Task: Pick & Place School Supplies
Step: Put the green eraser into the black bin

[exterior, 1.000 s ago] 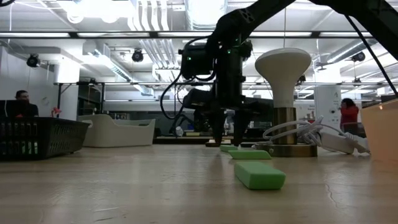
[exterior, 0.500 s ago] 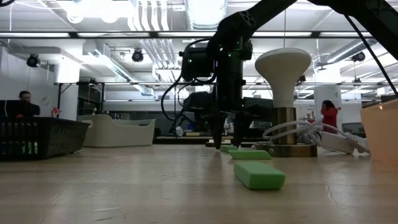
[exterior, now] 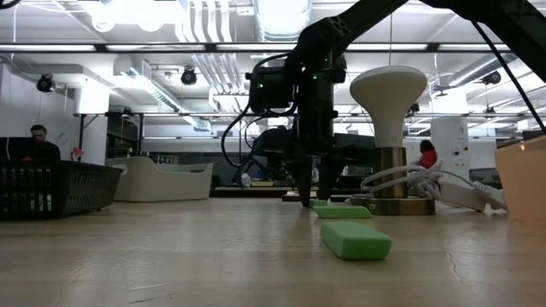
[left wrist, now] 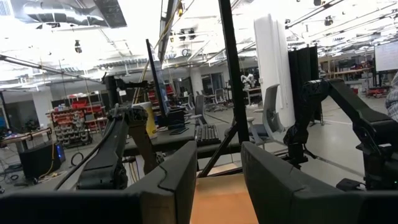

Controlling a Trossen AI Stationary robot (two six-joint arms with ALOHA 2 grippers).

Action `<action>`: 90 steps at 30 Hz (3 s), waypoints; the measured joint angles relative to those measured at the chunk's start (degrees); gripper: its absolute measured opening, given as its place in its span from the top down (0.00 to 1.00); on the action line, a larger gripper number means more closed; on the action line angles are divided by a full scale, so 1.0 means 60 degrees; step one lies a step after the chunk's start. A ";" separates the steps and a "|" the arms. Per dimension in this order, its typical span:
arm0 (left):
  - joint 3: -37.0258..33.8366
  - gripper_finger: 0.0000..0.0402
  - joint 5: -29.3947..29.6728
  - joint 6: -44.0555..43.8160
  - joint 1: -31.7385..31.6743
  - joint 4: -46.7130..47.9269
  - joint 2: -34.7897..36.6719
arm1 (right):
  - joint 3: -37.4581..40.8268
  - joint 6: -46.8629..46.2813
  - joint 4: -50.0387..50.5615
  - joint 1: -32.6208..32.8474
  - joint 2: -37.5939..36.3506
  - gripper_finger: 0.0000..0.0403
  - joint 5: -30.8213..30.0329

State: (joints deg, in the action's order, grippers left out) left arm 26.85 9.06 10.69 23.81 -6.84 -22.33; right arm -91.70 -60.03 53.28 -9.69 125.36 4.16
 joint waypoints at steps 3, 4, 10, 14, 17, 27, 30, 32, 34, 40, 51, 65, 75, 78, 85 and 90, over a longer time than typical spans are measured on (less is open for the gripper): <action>0.0000 0.67 0.0000 0.0000 0.0000 0.0001 0.0000 | 0.0000 0.0005 0.0012 0.0000 0.0004 0.77 -0.0004; 0.0000 0.67 0.0000 0.0001 0.0000 0.0002 0.0000 | 0.0000 0.0008 0.0013 0.0000 0.0004 0.78 -0.0004; 0.0000 0.67 0.0000 0.0001 0.0002 0.0023 0.0000 | -0.0027 0.0356 0.0044 0.0007 0.0000 0.79 0.0047; 0.0000 0.67 0.0000 0.0001 0.0004 0.0023 0.0000 | -0.0137 0.1445 0.0134 0.0045 0.0000 0.76 0.0049; 0.0000 0.67 0.0000 0.0001 0.0003 0.0023 0.0000 | -0.0209 0.2011 0.0152 0.0051 -0.0018 0.76 0.0025; 0.0000 0.67 0.0000 0.0001 0.0000 0.0012 0.0000 | -0.0599 0.3003 0.0188 0.0082 -0.0158 0.79 -0.0226; 0.0000 0.67 0.0000 0.0001 0.0001 0.0008 0.0003 | -0.0722 0.3330 0.0221 0.0080 -0.0520 0.77 -0.0369; 0.0000 0.67 0.0000 0.0000 0.0002 0.0006 0.0004 | -0.0755 0.3546 0.0211 0.0096 -0.0893 0.76 -0.0630; 0.0000 0.67 0.0000 -0.0001 0.0001 0.0008 0.0002 | -0.0761 0.3698 0.0154 0.0138 -0.1396 0.75 -0.0970; 0.0000 0.67 0.0000 -0.0002 0.0003 0.0006 -0.0003 | -0.0747 0.5477 -0.0468 0.0353 -0.3187 0.76 -0.1306; 0.0000 0.67 0.0000 -0.0002 0.0002 0.0096 -0.0051 | -0.0743 0.9313 -0.1210 0.0885 -0.5744 0.77 0.0229; 0.0000 0.67 0.0000 0.0000 0.0000 0.0155 -0.0062 | -0.0700 0.9814 -0.3874 0.0922 -0.5757 0.77 0.1329; 0.0000 0.67 0.0000 0.0001 0.0002 0.0177 -0.0069 | -0.0454 1.0612 -0.2664 0.1001 -0.5727 0.77 0.3817; 0.0000 0.67 0.0000 0.0001 0.0000 0.0183 -0.0069 | -0.0435 1.0583 -0.2694 0.1020 -0.5723 0.77 0.3998; 0.0000 0.67 -0.0015 -0.0380 0.0001 0.0101 -0.0069 | -0.0360 1.0462 -0.2726 0.1013 -0.5701 0.77 0.3942; 0.0000 0.67 -0.0550 -0.3592 0.0015 -0.0170 -0.0063 | -0.0192 1.0419 -0.2711 0.1008 -0.5701 0.77 0.3418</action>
State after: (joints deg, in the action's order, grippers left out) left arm 26.85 5.76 -10.86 23.90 -7.85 -22.71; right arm -92.85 2.49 37.02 -3.65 91.15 24.67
